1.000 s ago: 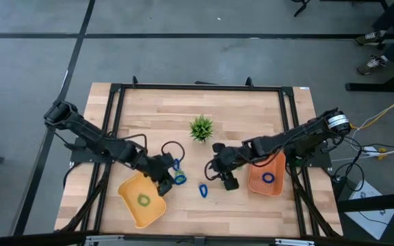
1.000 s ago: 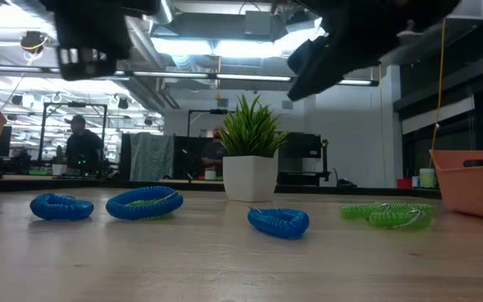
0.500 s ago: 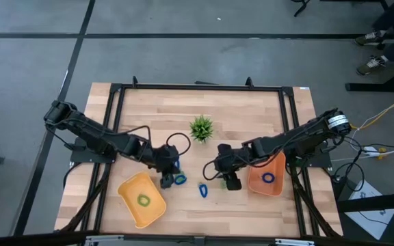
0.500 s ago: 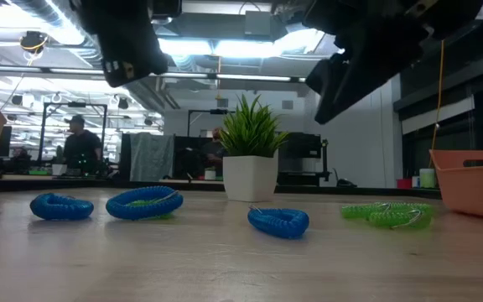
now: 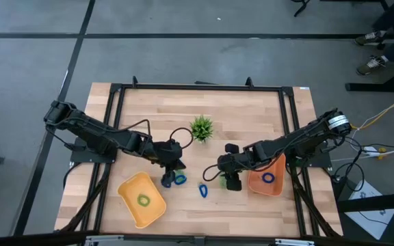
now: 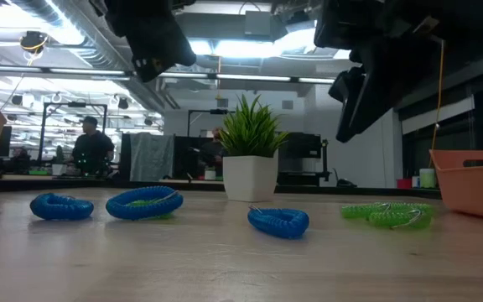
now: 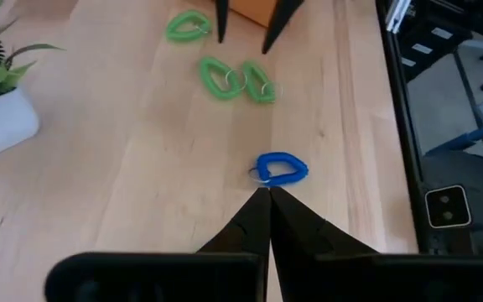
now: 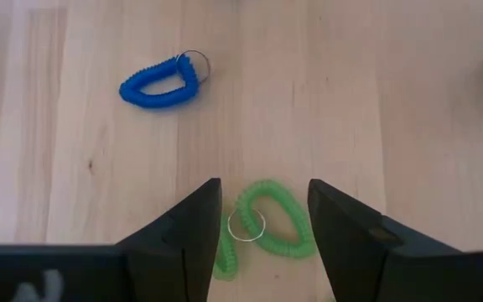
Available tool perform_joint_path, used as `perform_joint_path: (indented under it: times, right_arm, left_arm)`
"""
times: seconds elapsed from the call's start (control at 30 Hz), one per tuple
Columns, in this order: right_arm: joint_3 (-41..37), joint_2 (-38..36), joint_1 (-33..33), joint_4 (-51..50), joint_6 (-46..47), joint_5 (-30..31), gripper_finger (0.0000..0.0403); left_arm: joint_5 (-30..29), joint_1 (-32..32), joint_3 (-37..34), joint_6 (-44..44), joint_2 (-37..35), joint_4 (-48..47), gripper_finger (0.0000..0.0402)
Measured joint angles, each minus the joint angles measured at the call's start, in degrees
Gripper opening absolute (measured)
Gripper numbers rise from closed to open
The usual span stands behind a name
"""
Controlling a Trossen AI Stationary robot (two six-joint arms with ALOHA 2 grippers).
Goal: Sort spring keychains
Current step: Put the green spring keychain into the yellow bin
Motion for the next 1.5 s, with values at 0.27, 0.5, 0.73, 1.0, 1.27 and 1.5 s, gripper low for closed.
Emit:
perform_joint_path:
  times: [0.27,0.5,0.73,1.0,1.27,1.5]
  right_arm:
    - [0.0,0.0,0.3,0.9,-1.3,0.0,0.0178]
    - [0.0,1.3,0.4,2.0,-1.3,0.0,0.0178]
    - [0.0,1.3,0.4,2.2,-0.9,-0.2,0.0178]
    - [0.0,1.3,0.6,2.2,2.4,-0.5,0.0178]
    - [0.0,1.3,0.6,1.9,6.0,-0.5,0.0178]
    - [0.0,1.8,0.6,-0.8,7.2,-0.5,0.0178]
  left_arm:
    - [0.3,0.6,0.0,2.0,0.9,0.5,0.0004]
    - [6.2,0.4,0.4,5.1,7.0,3.1,0.0004]
    - [12.5,0.3,9.5,13.9,17.8,0.4,0.0004]
    - [7.8,-0.3,18.6,17.4,22.7,-12.2,0.0004]
    - [6.4,-2.0,18.8,18.5,22.8,-12.2,0.0004]
    - [-4.2,-5.8,18.2,17.0,16.7,-18.6,0.0003]
